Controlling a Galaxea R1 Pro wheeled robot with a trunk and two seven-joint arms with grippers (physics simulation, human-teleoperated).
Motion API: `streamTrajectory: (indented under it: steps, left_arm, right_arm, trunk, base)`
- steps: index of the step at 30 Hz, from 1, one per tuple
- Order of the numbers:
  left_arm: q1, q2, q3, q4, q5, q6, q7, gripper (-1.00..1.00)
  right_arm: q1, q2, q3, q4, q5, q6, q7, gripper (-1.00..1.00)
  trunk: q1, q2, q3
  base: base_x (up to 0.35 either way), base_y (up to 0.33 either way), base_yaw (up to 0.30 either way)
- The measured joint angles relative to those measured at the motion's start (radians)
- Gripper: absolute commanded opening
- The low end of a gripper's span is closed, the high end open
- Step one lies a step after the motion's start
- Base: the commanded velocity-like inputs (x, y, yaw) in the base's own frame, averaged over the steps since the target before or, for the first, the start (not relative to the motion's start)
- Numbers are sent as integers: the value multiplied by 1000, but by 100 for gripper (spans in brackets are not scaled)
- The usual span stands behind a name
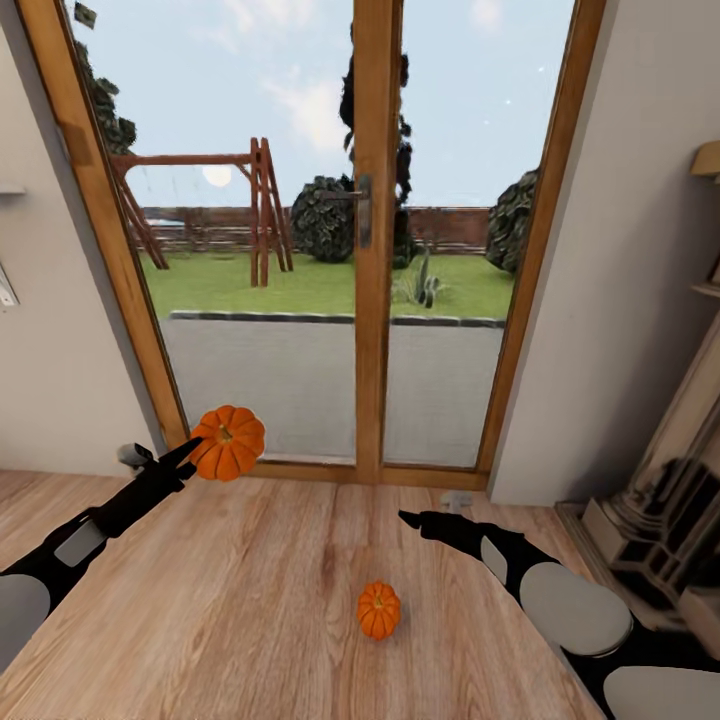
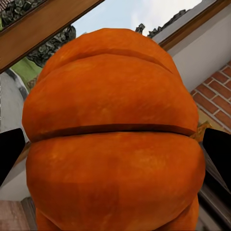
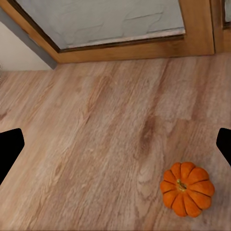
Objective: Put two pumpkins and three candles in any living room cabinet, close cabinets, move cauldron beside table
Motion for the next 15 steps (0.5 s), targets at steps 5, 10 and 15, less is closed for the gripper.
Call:
streamTrajectory:
  steps: [5, 10, 15]
  left_arm:
    - [0, -1, 1, -1, -2, 0, 0, -100]
    - [0, -1, 1, -2, -3, 0, 0, -100]
    - [0, -1, 0, -2, -3, 0, 0, -100]
  right_arm:
    - [0, 1, 0, 0, 1, -1, 0, 100]
    - [0, 1, 0, 0, 1, 0, 0, 100]
    - [0, 1, 0, 0, 2, 0, 0, 100]
  trunk:
    - [19, -35, -16]
    - [38, -70, -31]
    - [58, -105, -47]
  base:
    - [0, 0, 0]
    - [0, 0, 0]
    - [0, 0, 0]
